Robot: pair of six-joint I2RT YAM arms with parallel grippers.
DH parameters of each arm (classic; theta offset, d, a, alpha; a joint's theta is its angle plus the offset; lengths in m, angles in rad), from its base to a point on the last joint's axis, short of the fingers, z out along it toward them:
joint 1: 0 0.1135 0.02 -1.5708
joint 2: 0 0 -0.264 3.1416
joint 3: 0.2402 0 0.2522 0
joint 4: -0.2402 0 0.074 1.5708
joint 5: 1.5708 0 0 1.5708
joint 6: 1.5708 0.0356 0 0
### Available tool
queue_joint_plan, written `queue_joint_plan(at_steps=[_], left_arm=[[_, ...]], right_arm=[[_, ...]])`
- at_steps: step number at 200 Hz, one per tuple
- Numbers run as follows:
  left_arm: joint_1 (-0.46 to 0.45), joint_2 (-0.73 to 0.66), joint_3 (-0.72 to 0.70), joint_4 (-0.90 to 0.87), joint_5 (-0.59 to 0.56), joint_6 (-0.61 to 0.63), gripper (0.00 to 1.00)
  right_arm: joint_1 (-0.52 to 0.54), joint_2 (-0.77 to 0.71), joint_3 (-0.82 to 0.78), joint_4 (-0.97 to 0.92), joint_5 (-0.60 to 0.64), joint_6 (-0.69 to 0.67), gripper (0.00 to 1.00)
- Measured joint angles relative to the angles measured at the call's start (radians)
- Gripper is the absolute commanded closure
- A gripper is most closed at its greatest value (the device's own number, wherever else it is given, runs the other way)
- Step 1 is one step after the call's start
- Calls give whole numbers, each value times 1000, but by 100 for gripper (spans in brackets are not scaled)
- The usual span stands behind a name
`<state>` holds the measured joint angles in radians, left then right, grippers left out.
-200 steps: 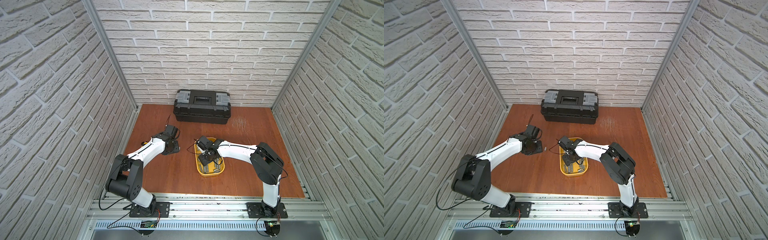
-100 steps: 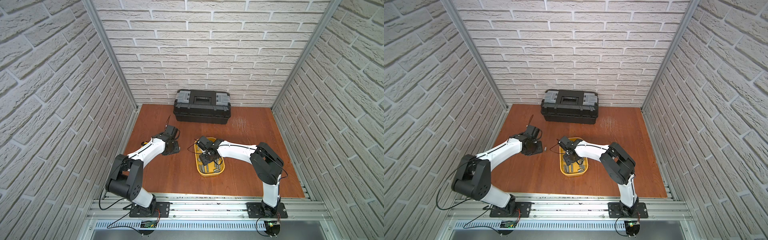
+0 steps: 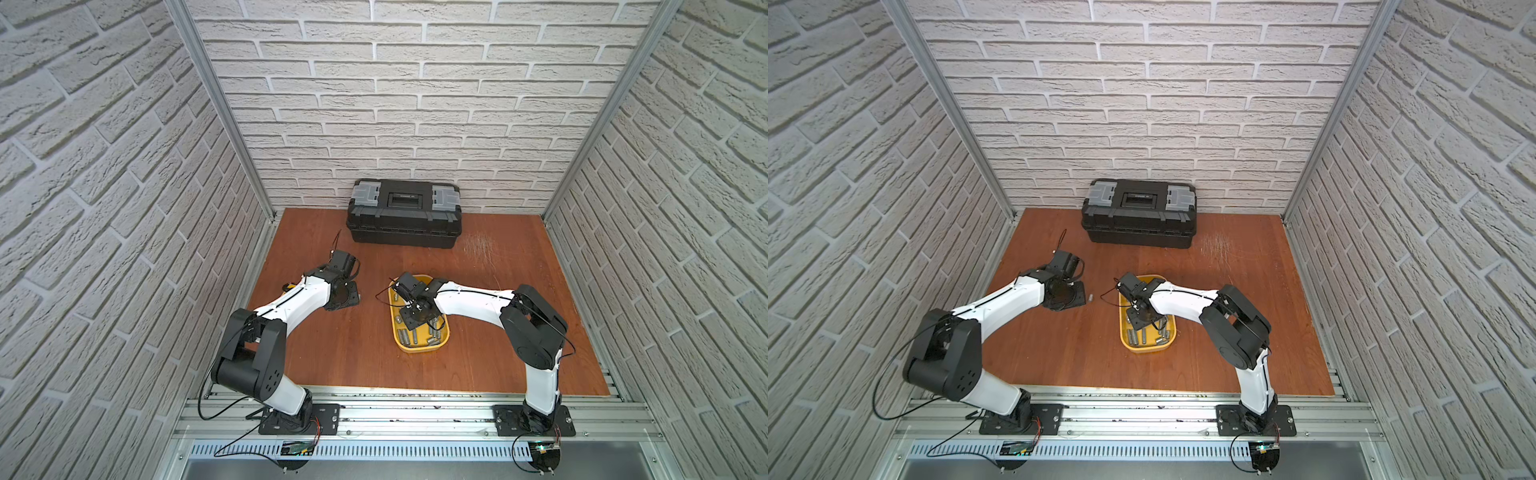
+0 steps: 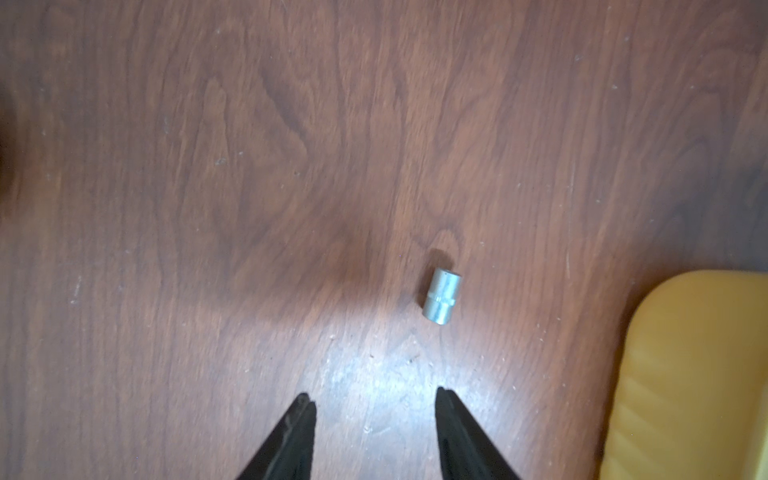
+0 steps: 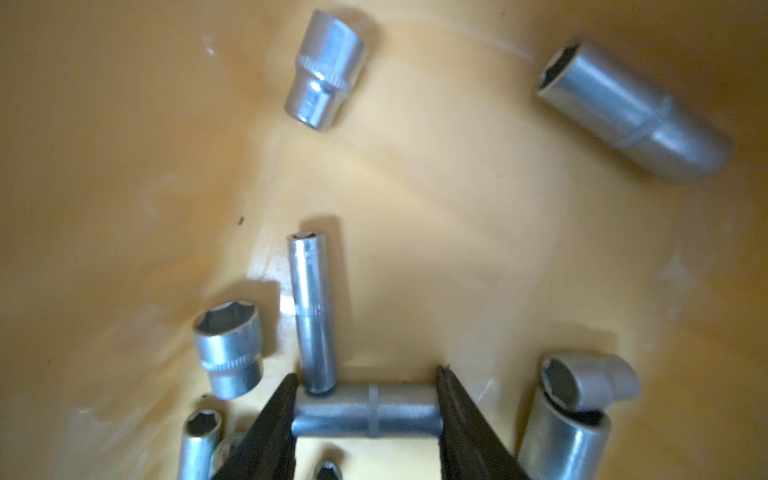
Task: Take out the socket from the storage box
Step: Pick up the socket head from the storage box, then place the socket head at the center of the board.
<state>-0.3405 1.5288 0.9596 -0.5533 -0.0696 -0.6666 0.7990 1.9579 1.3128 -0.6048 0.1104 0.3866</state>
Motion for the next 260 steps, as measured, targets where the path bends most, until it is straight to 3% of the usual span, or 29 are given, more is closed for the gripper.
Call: queue_joint_plan(at_steps=[58, 105, 177, 212, 260], left_arm=[[0, 0, 0, 0, 0, 0, 49], [0, 0, 0, 0, 0, 0, 49], [-2, 0, -2, 6, 6, 1, 49], [-5, 0, -2, 8, 8, 1, 49], [-8, 0, -2, 8, 11, 1, 49]], right_arm=[[0, -28, 0, -45, 4, -9, 62], [-45, -173, 24, -89, 17, -43, 62], [-378, -411, -113, -87, 44, -82, 62], [-502, -401, -210, -87, 45, -104, 63], [-574, -259, -219, -23, 23, -119, 63]])
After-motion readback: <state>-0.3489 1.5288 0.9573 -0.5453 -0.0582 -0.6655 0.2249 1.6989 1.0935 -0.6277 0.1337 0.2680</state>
